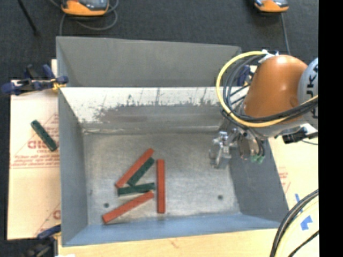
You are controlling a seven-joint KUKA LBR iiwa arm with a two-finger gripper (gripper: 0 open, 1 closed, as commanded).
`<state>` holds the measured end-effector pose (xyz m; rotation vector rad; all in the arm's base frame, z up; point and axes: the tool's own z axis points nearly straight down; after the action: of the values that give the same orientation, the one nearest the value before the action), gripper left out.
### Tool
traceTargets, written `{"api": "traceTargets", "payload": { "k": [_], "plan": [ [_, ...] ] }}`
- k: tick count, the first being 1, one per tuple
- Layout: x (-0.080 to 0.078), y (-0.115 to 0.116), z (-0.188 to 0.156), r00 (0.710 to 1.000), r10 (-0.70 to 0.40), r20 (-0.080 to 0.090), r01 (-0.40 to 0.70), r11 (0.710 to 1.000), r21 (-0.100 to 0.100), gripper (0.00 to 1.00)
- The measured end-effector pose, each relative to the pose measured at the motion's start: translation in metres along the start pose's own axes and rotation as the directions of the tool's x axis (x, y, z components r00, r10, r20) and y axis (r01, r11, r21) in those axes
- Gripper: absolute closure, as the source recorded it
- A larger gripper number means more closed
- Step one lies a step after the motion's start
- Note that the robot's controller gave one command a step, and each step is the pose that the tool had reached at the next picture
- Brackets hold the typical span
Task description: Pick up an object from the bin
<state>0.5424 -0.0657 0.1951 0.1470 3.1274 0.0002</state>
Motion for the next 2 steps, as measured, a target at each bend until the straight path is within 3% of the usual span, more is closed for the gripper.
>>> {"api": "traceTargets", "payload": {
  "k": [1,2],
  "plan": [
    [0.027,0.011,-0.060,1.000,-0.028,-0.001,0.028,1.000,0.001,1.00],
    [0.061,0.053,0.010,0.998,-0.058,-0.016,0.058,0.998,-0.001,1.00]
  ]
}}
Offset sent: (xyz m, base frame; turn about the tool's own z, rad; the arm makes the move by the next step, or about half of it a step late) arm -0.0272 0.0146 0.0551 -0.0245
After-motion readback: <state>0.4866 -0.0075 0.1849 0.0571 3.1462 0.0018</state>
